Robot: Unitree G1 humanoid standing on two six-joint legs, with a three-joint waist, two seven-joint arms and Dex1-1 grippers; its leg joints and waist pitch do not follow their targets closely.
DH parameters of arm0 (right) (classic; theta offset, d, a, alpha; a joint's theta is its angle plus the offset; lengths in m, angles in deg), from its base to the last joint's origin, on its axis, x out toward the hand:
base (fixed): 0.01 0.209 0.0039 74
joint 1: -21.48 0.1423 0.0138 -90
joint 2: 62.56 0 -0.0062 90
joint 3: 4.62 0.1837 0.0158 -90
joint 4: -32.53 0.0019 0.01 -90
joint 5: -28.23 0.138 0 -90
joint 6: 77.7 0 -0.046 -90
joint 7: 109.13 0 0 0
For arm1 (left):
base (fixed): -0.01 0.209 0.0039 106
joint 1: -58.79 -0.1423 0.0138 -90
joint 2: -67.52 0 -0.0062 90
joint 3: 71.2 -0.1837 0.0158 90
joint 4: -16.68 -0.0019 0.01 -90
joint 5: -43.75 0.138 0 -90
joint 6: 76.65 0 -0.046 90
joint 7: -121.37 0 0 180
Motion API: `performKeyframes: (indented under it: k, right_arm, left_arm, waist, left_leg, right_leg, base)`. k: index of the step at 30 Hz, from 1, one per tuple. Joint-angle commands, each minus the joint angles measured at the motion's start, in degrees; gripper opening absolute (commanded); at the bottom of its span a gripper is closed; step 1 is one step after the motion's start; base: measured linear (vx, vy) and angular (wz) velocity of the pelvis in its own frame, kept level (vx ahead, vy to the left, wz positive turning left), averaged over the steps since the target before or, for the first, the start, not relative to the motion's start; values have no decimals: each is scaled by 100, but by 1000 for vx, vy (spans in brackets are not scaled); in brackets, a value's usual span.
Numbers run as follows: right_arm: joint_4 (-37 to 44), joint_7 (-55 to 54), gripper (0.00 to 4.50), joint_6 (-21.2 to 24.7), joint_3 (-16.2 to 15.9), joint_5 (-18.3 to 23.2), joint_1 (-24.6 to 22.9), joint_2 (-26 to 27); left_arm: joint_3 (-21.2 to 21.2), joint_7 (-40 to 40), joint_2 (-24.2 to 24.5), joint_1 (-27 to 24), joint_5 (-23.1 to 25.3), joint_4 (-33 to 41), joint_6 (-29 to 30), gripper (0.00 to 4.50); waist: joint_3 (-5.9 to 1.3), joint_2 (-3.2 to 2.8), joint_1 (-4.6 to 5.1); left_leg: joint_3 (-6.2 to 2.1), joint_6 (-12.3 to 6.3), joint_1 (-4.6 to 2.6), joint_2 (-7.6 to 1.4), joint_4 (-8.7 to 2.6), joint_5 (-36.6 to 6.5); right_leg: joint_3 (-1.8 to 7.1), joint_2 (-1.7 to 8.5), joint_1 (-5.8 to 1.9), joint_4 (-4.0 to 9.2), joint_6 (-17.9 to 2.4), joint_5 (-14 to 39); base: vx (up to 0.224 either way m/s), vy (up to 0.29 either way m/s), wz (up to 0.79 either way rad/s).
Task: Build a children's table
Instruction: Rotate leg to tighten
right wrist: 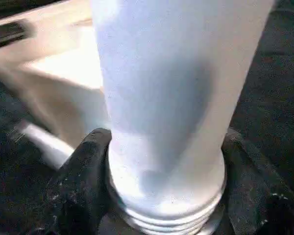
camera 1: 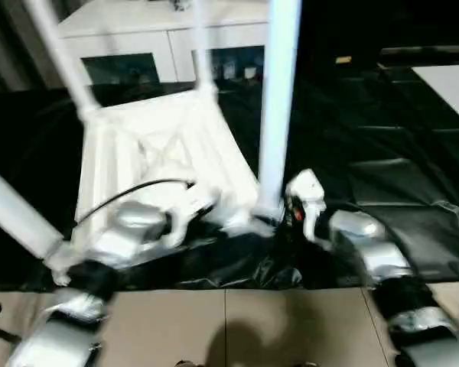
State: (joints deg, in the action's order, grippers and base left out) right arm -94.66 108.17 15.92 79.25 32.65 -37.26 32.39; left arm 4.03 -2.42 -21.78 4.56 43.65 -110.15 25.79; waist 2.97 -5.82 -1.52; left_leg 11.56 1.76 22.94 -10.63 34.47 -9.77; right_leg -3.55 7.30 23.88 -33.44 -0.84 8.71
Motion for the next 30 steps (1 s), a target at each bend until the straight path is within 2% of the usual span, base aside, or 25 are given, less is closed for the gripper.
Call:
performKeyframes:
  k: [1,2,3,4,5,6,8,12,13,14,15,16,18,19,20,22,23,25,26,27,28,29,30]
  right_arm:
    - [-253,-917,270,173,205,18,154,368]
    - [-417,-1429,270,190,261,-70,245,540]
    - [-517,-1699,270,195,291,-112,299,627]
    - [-729,-2124,270,119,282,-220,425,806]
    - [-756,-2180,270,104,280,-235,442,830]
    - [-822,-2359,270,44,277,-283,488,897]
    - [-1133,-2748,270,-53,210,-408,686,1138]
    - [-1230,-2441,270,-155,183,-347,764,1270]
    - [-1232,-2356,305,-168,181,-341,771,1291]
    - [-1146,-2261,326,-245,178,-336,744,1285]
    - [-1093,-2313,326,-460,160,-419,725,1232]
    - [-1080,-2308,340,-483,168,-414,720,1217]
    - [-1030,-2224,354,-650,182,-428,706,1056]
    - [-1025,-2209,354,-655,184,-424,704,1048]
    - [-987,-2104,376,-690,195,-396,695,989]
    - [-739,-1269,389,-499,267,-80,617,764]
    - [-606,-914,389,-506,182,-58,546,623]
    - [-362,-327,389,-536,8,-44,405,356]
    - [-237,-43,389,-543,-75,-32,329,220]
    - [69,615,389,-501,-216,67,146,-99]
    - [291,1068,389,-480,-300,161,16,-330]
    - [405,1343,389,-490,-333,211,-57,-458]
    - [405,1343,389,-490,-333,211,-57,-458]
  left_arm:
    - [250,-764,-234,81,2,-256,203,0]
    - [357,-1209,-422,171,0,-380,335,0]
    - [424,-1454,-526,221,-12,-449,410,0]
    - [567,-2024,-746,371,5,-658,410,0]
    - [584,-2092,-773,391,9,-686,408,0]
    - [608,-2238,-840,443,24,-750,405,0]
    - [664,-2741,-1073,626,89,-987,277,0]
    - [633,-2817,-1180,729,133,-1131,173,0]
    - [630,-2802,-1195,743,128,-1151,162,0]
    - [605,-2703,-1183,726,123,-1120,160,0]
    - [566,-2555,-1161,694,127,-1084,193,0]
    - [545,-2505,-1143,682,135,-1069,196,0]
    - [443,-2179,-1011,591,154,-966,261,0]
    - [439,-2159,-1004,587,154,-961,257,0]
    - [405,-2017,-954,553,153,-924,234,0]
    - [310,-1476,-756,411,130,-766,283,0]
    - [245,-1216,-673,346,113,-683,237,0]
    - [125,-797,-524,236,94,-537,126,0]
    - [68,-613,-447,181,90,-464,70,0]
    - [-40,-167,-270,43,30,-257,45,0]
    - [-136,223,-123,-65,-30,-81,-58,0]
    - [-195,465,-33,-131,-74,29,-130,0]
    - [-195,465,-33,-131,-74,29,-130,0]
  waist:
    - [-438,65,-3]
    - [-424,63,26]
    - [-425,70,23]
    - [-430,85,36]
    - [-425,78,33]
    - [-430,95,30]
    - [-439,89,23]
    - [-447,79,-6]
    - [-453,83,-6]
    - [-452,82,-6]
    - [-455,87,-7]
    - [-454,83,-8]
    - [-461,93,39]
    - [-469,88,47]
    - [-471,94,66]
    - [-468,102,80]
    - [-469,91,78]
    - [-495,88,67]
    - [-496,95,54]
    - [-500,52,39]
    - [-491,64,16]
    - [-514,43,-32]
    - [-524,33,-56]
  left_leg:
    - [-121,-135,-140,-144,-478,-1730]
    - [-116,-73,-149,-153,-480,-1739]
    - [-116,-74,-167,-132,-478,-1797]
    - [-115,-60,-161,-124,-467,-1832]
    - [-120,-52,-178,-118,-467,-1900]
    - [-119,-71,-183,-125,-471,-1903]
    - [-122,-202,-142,-113,-466,-1772]
    - [-119,-362,-145,-109,-459,-1751]
    - [-120,-391,-134,-110,-460,-1724]
    - [-124,-409,-132,-114,-463,-1721]
    - [-123,-414,-134,-116,-464,-1715]
    - [-123,-418,-136,-119,-465,-1729]
    - [-157,-444,-49,-110,-476,-1649]
    - [-160,-453,-56,-110,-471,-1616]
    - [-149,-493,-80,-113,-458,-1614]
    - [-137,-588,-90,-109,-440,-1635]
    - [-144,-689,-58,-119,-440,-1541]
    - [-129,-759,-79,-127,-404,-1345]
    - [-130,-796,-77,-133,-403,-1290]
    - [-126,-866,-84,-145,-385,-1164]
    - [-115,-899,-90,-153,-387,-1175]
    - [-113,-956,-88,-179,-372,-1025]
    - [-108,-947,-105,-185,-356,-998]
  right_leg:
    - [83,99,-277,355,-1047,1695]
    - [94,95,-247,365,-1048,1715]
    - [79,84,-243,383,-1029,1807]
    - [79,98,-250,395,-1021,1908]
    - [75,96,-235,423,-968,2035]
    - [77,93,-238,428,-954,2026]
    - [73,91,-251,416,-954,1842]
    - [64,106,-261,444,-906,1906]
    - [62,102,-269,439,-891,1882]
    - [60,103,-271,437,-886,1890]
    - [60,106,-268,437,-880,1915]
    - [62,109,-264,442,-876,1931]
    - [40,120,-331,403,-832,1845]
    - [34,115,-328,399,-843,1788]
    - [38,110,-301,403,-910,1673]
    - [40,115,-315,410,-1011,1615]
    - [33,116,-344,392,-1041,1481]
    - [37,104,-324,352,-1126,1232]
    - [28,95,-340,344,-1155,1147]
    - [31,95,-327,317,-1227,994]
    - [28,88,-329,333,-1226,985]
    - [28,79,-342,276,-1299,755]
    - [35,80,-322,263,-1335,686]
  base:
    - [0,0,0]
    - [0,0,0]
    - [0,0,0]
    - [0,0,0]
    - [0,0,0]
    - [0,0,0]
    - [0,0,0]
    - [0,0,0]
    - [0,0,0]
    - [0,0,0]
    - [0,0,0]
    - [0,0,0]
    - [0,0,0]
    - [0,0,0]
    - [0,0,0]
    - [0,0,0]
    - [0,0,0]
    - [0,0,0]
    - [0,0,0]
    - [0,0,0]
    - [0,0,0]
    - [0,0,0]
    - [0,0,0]
